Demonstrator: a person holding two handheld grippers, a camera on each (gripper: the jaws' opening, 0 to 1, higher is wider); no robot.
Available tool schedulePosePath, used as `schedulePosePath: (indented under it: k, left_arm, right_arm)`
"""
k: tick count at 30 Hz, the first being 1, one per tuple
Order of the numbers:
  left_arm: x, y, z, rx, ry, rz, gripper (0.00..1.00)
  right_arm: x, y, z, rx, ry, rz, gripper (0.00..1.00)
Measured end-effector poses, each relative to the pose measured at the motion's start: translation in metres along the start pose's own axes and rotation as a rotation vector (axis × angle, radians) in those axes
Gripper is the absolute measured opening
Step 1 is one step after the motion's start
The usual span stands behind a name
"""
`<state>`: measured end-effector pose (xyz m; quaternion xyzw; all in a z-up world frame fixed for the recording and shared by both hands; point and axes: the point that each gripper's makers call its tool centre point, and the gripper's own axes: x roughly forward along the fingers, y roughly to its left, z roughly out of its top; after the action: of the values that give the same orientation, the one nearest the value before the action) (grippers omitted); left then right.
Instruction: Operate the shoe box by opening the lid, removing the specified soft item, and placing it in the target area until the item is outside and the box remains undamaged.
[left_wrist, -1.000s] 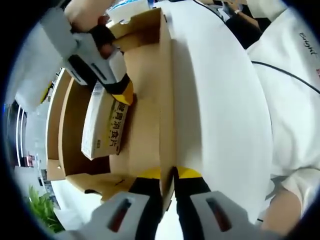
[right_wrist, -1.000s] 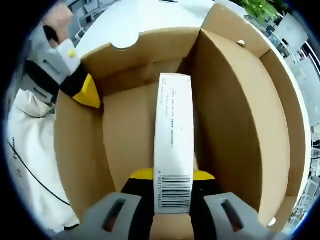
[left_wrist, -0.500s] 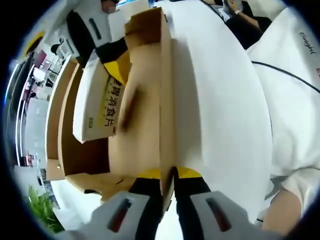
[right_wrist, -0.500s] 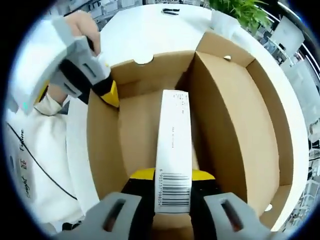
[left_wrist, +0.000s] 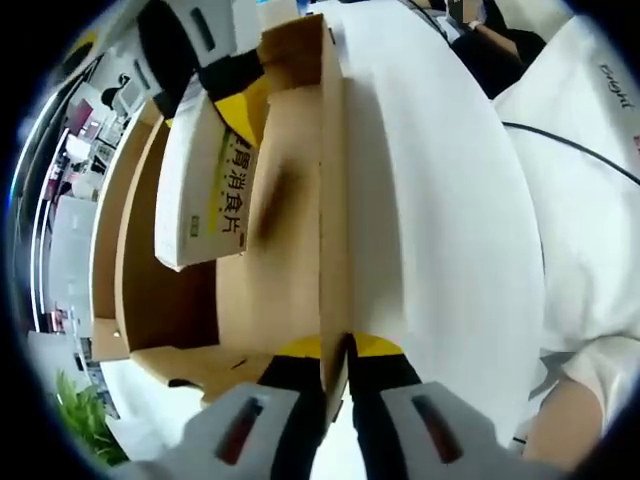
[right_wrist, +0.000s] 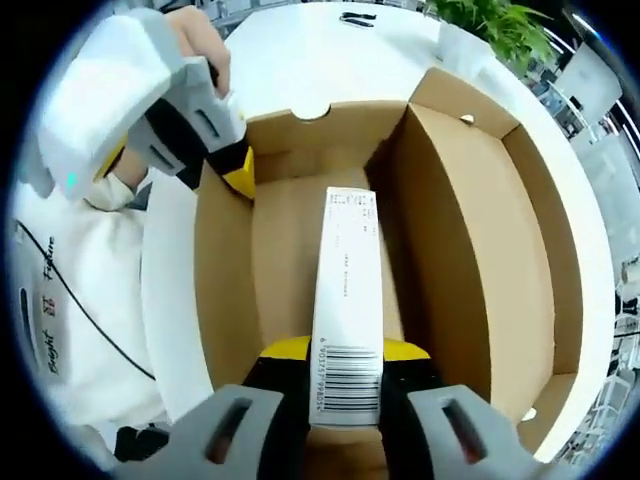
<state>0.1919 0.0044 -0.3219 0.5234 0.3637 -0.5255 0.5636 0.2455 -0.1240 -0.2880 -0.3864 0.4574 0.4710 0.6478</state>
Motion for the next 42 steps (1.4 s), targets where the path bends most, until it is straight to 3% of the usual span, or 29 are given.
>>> schedulePosePath:
  k: [4,6,10,16,21,42]
  left_arm:
    - [0.000,0.000,0.000,0.002,-0.001,0.001,0.06]
    - [0.000,-0.001,0.000,0.003,-0.002,0.000,0.06]
    - [0.000,-0.001,0.000,0.001,0.000,-0.002,0.06]
    - [0.000,-0.001,0.000,0.001,0.000,-0.002,0.06]
    - [0.000,-0.001,0.000,0.000,0.001,-0.003,0.06]
    - [0.001,0.000,-0.001,0.002,0.000,0.002,0.06]
  right_arm:
    - [-0.002,-0.002,-0.002,-0.013,-0.001,-0.006,0.22]
    - [-0.002,-0.001,-0.005,-0.077,0.003,-0.007,0.22]
    - [-0.002,0.003,-0.007,-0.098,0.010,-0.004,0.22]
    - [-0.009,-0.001,-0.007,-0.093,0.004,-0.021,0.22]
    - [-0.018,-0.001,-0.006,-0.011,-0.030,-0.020,0.22]
    - [-0.041,0.003,-0.010,-0.057,-0.051,-0.016,0.22]
